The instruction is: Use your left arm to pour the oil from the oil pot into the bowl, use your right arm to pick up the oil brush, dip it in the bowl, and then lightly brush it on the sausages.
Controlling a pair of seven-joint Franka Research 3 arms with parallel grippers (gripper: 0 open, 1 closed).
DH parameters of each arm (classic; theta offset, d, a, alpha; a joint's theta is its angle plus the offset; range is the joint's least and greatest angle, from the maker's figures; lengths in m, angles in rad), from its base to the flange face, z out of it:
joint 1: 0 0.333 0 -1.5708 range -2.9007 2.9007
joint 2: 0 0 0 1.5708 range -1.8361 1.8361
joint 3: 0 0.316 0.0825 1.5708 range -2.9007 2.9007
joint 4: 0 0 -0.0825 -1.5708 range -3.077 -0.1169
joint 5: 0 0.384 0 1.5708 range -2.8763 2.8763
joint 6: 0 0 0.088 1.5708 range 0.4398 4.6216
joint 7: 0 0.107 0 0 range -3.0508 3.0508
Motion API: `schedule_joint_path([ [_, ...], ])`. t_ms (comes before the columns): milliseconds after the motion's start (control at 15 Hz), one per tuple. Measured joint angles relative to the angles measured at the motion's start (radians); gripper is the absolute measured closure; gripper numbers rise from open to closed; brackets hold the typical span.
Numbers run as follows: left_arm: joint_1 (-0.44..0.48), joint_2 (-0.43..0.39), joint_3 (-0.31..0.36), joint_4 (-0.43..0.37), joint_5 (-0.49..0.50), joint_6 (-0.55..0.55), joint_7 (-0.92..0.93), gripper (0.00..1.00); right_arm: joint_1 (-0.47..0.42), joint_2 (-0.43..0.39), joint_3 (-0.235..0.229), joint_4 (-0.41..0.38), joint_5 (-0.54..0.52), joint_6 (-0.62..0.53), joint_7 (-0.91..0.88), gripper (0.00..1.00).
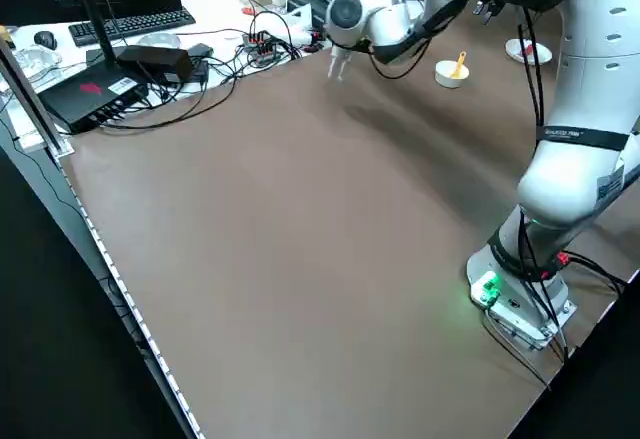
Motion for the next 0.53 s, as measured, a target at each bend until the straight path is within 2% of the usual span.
schedule_joint_path([
  [333, -0.198, -0.005, 0.0, -0.044, 0.0, 0.148, 0.0, 0.34, -0.001, 0.011, 0.0, 0.004, 0.0, 0.001, 0.0, 0.3],
  [400, -0.291, -0.006, -0.001, -0.058, 0.0, 0.232, -0.001, 0.34, -0.002, 0.021, 0.0, 0.014, 0.0, 0.001, 0.0, 0.33],
  [533, -0.371, -0.006, 0.0, -0.066, 0.0, 0.311, -0.006, 0.34, -0.002, 0.039, 0.0, 0.028, 0.0, 0.001, 0.0, 0.37],
])
